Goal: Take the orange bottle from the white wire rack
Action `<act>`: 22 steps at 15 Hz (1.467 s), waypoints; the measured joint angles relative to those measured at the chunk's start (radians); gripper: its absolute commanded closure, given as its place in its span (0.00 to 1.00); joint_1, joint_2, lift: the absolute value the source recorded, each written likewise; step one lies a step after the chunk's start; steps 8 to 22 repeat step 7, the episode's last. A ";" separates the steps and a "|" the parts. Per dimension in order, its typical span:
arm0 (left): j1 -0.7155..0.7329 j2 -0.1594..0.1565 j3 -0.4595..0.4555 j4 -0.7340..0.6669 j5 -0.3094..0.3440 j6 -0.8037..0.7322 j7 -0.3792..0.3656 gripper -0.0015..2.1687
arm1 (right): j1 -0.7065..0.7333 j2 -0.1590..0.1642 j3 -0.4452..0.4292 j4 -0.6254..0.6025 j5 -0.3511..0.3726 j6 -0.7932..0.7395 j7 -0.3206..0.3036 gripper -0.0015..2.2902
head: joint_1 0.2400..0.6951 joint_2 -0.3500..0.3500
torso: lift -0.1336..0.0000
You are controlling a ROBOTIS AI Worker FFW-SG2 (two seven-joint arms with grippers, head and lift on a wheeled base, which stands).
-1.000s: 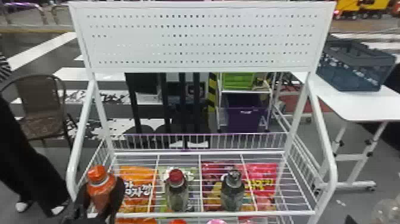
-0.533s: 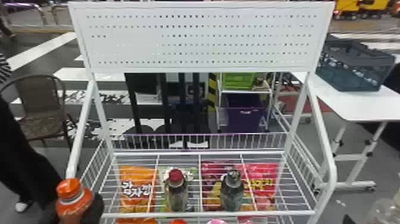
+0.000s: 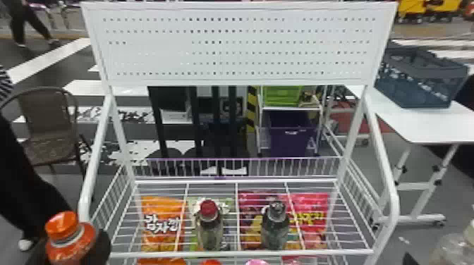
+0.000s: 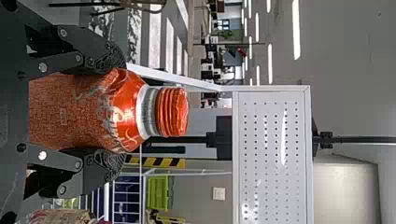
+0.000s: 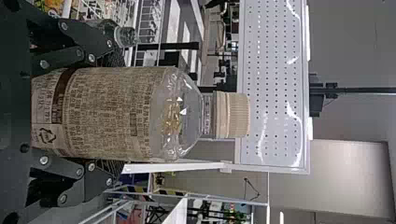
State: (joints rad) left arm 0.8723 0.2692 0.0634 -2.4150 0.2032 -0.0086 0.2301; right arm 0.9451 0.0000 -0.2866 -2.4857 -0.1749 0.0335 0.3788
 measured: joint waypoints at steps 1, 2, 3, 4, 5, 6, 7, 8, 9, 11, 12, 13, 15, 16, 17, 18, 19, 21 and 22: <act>0.001 -0.001 0.001 -0.001 0.000 -0.001 0.000 0.93 | 0.001 0.000 0.000 0.001 -0.001 -0.003 0.000 0.48 | 0.57 0.50 | 1.00; 0.002 -0.001 0.001 -0.001 0.000 -0.001 0.000 0.93 | 0.002 0.000 0.000 0.002 -0.003 -0.007 0.000 0.48 | 0.57 0.50 | 1.00; 0.002 -0.001 0.003 -0.001 0.000 0.000 0.000 0.93 | 0.002 0.000 0.000 0.003 -0.004 -0.010 0.000 0.48 | 0.57 0.50 | 1.00; 0.002 -0.003 0.006 -0.002 0.000 0.000 0.000 0.93 | 0.003 0.000 0.000 0.004 -0.005 -0.012 0.000 0.48 | 0.57 0.50 | 1.00; 0.002 -0.003 0.009 -0.002 0.001 0.001 0.000 0.93 | 0.003 0.000 -0.001 0.005 -0.006 -0.013 0.000 0.48 | 0.57 0.50 | 1.00; 0.002 -0.004 0.013 -0.003 0.001 0.000 0.000 0.93 | 0.004 0.000 -0.001 0.005 -0.007 -0.015 0.000 0.48 | 0.57 0.50 | 1.00; 0.002 -0.007 0.017 -0.003 0.002 -0.001 0.000 0.93 | 0.004 0.000 -0.002 0.005 -0.008 -0.016 0.000 0.48 | 0.57 0.50 | 1.00; 0.002 -0.007 0.017 -0.003 0.002 -0.001 0.000 0.93 | 0.004 0.000 -0.002 0.005 -0.008 -0.016 0.000 0.48 | 0.57 0.50 | 1.00; 0.002 -0.007 0.017 -0.003 0.002 -0.001 0.000 0.93 | 0.004 0.000 -0.002 0.005 -0.008 -0.016 0.000 0.48 | 0.57 0.50 | 1.00; 0.002 -0.007 0.017 -0.003 0.002 -0.001 0.000 0.93 | 0.004 0.000 -0.002 0.005 -0.008 -0.016 0.000 0.48 | 0.57 0.50 | 1.00; 0.002 -0.007 0.017 -0.003 0.002 -0.001 0.000 0.93 | 0.004 0.000 -0.002 0.005 -0.008 -0.016 0.000 0.48 | 0.57 0.50 | 1.00; 0.002 -0.007 0.017 -0.003 0.002 -0.001 0.000 0.93 | 0.004 0.000 -0.002 0.005 -0.008 -0.016 0.000 0.48 | 0.57 0.50 | 1.00; 0.002 -0.007 0.017 -0.003 0.002 -0.001 0.000 0.93 | 0.004 0.000 -0.002 0.005 -0.008 -0.016 0.000 0.48 | 0.57 0.50 | 1.00; 0.002 -0.007 0.017 -0.003 0.002 -0.001 0.000 0.93 | 0.004 0.000 -0.002 0.005 -0.008 -0.016 0.000 0.48 | 0.57 0.50 | 1.00; 0.002 -0.007 0.017 -0.003 0.002 -0.001 0.000 0.93 | 0.004 0.000 -0.002 0.005 -0.008 -0.016 0.000 0.48 | 0.57 0.50 | 1.00; 0.002 -0.007 0.017 -0.003 0.002 -0.001 0.000 0.93 | 0.004 0.000 -0.002 0.005 -0.008 -0.016 0.000 0.48 | 0.57 0.50 | 1.00; 0.002 -0.007 0.017 -0.003 0.002 -0.001 0.000 0.93 | 0.004 0.000 -0.002 0.005 -0.008 -0.016 0.000 0.48 | 0.57 0.50 | 1.00; 0.002 -0.007 0.017 -0.003 0.002 -0.001 0.000 0.93 | 0.004 0.000 -0.002 0.005 -0.008 -0.016 0.000 0.48 | 0.57 0.50 | 1.00; 0.002 -0.007 0.017 -0.003 0.002 -0.001 0.000 0.93 | 0.004 0.000 -0.002 0.005 -0.008 -0.016 0.000 0.48 | 0.57 0.50 | 1.00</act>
